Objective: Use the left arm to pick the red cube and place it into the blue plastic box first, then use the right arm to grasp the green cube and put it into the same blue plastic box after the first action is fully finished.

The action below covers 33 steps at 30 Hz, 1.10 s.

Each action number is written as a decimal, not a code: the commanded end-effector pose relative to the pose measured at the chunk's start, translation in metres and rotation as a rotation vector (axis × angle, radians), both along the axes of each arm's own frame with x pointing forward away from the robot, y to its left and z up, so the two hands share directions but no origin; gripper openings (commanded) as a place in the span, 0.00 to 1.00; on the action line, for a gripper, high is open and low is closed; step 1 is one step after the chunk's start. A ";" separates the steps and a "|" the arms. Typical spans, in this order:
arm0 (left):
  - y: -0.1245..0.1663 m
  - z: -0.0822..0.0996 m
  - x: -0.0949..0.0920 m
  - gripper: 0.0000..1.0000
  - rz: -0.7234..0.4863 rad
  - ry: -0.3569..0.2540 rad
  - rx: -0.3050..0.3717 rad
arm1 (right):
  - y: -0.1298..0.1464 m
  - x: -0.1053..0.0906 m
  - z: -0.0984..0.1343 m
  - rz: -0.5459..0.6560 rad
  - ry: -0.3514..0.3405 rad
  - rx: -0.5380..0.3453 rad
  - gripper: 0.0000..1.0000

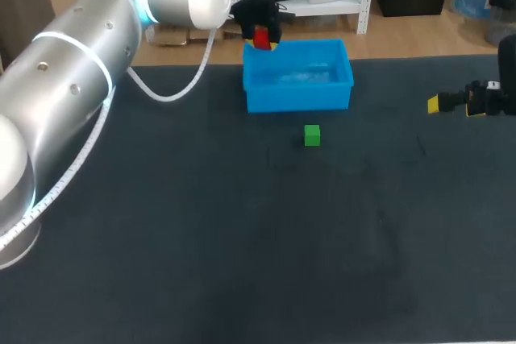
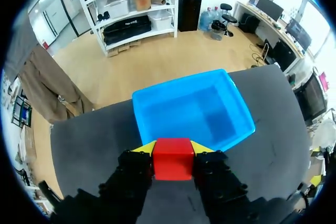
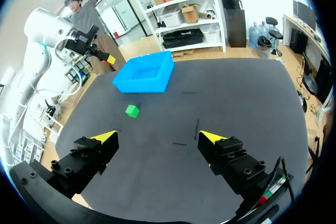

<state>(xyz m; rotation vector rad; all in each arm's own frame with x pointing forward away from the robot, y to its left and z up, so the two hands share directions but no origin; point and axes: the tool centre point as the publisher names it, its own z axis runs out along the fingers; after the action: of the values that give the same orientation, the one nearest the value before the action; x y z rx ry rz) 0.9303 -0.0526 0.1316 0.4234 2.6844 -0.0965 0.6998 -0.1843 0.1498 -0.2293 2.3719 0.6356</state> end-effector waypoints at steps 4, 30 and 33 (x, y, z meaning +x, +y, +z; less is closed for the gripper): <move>-0.008 -0.003 0.020 0.00 -0.002 0.330 0.103 | 0.000 0.000 0.000 0.001 0.001 0.000 1.00; -0.008 -0.017 0.047 0.00 0.026 0.357 0.132 | 0.000 0.000 0.000 0.001 0.001 0.000 1.00; -0.008 -0.019 0.049 0.00 0.027 0.360 0.138 | 0.000 0.000 0.000 0.001 0.001 0.000 1.00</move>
<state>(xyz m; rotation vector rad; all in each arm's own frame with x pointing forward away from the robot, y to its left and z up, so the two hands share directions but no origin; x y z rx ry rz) 0.9629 -0.0540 0.1145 0.3805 2.5551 -0.0806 0.6998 -0.1843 0.1498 -0.2294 2.3719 0.6356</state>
